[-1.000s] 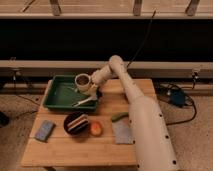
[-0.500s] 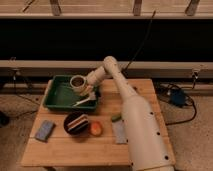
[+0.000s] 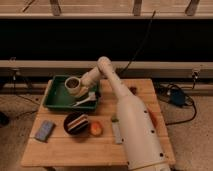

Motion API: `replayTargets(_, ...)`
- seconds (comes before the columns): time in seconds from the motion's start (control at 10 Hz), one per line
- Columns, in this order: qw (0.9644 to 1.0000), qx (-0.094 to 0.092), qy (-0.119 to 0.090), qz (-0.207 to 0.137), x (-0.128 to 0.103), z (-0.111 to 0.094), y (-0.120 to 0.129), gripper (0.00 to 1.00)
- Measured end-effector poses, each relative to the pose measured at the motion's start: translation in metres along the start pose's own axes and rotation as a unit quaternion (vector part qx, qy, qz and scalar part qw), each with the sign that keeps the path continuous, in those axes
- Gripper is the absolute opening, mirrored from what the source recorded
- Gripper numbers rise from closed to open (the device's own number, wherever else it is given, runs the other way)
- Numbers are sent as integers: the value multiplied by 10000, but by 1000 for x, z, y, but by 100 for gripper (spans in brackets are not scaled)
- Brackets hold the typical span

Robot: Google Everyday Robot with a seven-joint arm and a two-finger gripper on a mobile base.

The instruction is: Stack cups into tray

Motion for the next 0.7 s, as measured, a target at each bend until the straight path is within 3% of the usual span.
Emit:
replayTargets(0.2,9999,-95,0,-34,-5,9,3,0)
replayTargets(0.7,9999,-117,-2,-46,-5,9,3,0)
